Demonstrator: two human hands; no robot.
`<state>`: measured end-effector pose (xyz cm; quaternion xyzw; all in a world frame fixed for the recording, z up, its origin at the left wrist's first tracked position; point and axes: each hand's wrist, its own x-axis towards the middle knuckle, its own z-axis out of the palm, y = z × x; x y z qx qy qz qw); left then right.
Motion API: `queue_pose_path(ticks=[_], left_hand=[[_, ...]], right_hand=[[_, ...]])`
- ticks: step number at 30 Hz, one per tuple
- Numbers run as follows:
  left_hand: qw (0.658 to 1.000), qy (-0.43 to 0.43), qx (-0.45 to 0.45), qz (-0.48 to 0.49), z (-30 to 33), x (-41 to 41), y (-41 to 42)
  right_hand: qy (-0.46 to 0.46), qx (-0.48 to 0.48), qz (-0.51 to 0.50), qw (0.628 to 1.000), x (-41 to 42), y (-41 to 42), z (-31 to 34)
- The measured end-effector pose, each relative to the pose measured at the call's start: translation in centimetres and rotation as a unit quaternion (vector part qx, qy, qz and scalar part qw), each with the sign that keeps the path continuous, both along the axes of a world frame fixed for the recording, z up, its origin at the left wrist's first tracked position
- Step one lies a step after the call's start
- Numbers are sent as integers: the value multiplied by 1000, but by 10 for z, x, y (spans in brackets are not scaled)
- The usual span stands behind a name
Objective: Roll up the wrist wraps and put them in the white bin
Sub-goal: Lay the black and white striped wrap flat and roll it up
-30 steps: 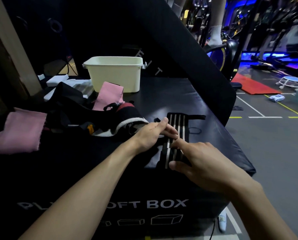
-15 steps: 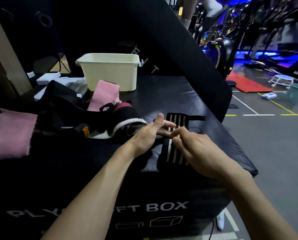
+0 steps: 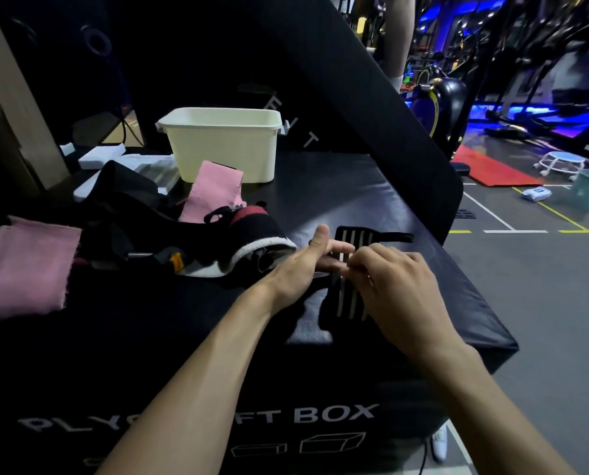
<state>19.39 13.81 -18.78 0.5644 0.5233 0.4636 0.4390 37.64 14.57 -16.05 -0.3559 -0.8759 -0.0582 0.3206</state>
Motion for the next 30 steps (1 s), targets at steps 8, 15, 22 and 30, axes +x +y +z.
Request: queue_pose_path(ticks=[8, 15, 22, 30], left_hand=[[999, -49, -5, -1, 2, -1, 2], [999, -48, -4, 0, 2, -1, 1], [998, -42, -17, 37, 7, 1, -3], [997, -67, -6, 48, 4, 4, -8]], right_hand=[[-103, -87, 23, 991, 14, 0, -12], [-149, -118, 37, 981, 12, -2, 9], [-180, -161, 44, 970, 12, -23, 24], [-159, -196, 20, 967, 12, -15, 28]])
